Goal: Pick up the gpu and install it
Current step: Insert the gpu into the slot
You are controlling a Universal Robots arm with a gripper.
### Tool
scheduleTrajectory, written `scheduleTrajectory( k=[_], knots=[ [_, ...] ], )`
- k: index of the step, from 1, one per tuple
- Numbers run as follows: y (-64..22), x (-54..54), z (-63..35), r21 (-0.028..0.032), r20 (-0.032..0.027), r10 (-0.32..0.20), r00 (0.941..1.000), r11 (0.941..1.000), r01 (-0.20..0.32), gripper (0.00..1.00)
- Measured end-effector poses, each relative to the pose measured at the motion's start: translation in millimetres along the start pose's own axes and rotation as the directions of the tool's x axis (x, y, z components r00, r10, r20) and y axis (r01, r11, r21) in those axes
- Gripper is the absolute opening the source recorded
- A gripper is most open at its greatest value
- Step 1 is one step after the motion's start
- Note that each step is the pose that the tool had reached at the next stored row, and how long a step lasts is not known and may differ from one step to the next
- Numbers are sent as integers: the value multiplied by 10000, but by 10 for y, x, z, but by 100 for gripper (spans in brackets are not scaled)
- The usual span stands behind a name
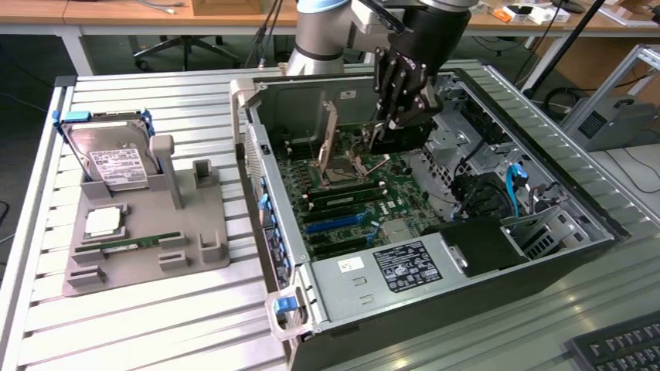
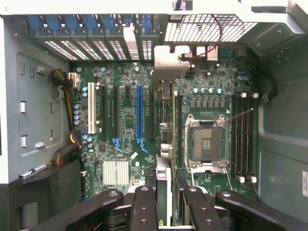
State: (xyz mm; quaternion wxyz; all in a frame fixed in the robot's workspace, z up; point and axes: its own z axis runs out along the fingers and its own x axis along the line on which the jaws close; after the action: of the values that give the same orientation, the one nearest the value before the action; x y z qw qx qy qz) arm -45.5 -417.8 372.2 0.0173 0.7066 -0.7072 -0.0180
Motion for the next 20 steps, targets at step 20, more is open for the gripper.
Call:
scheduleTrajectory(
  k=[20],
  knots=[
    [51, 30, 35, 0, -1, 0, 10000, 10000, 0, 26]
  ],
)
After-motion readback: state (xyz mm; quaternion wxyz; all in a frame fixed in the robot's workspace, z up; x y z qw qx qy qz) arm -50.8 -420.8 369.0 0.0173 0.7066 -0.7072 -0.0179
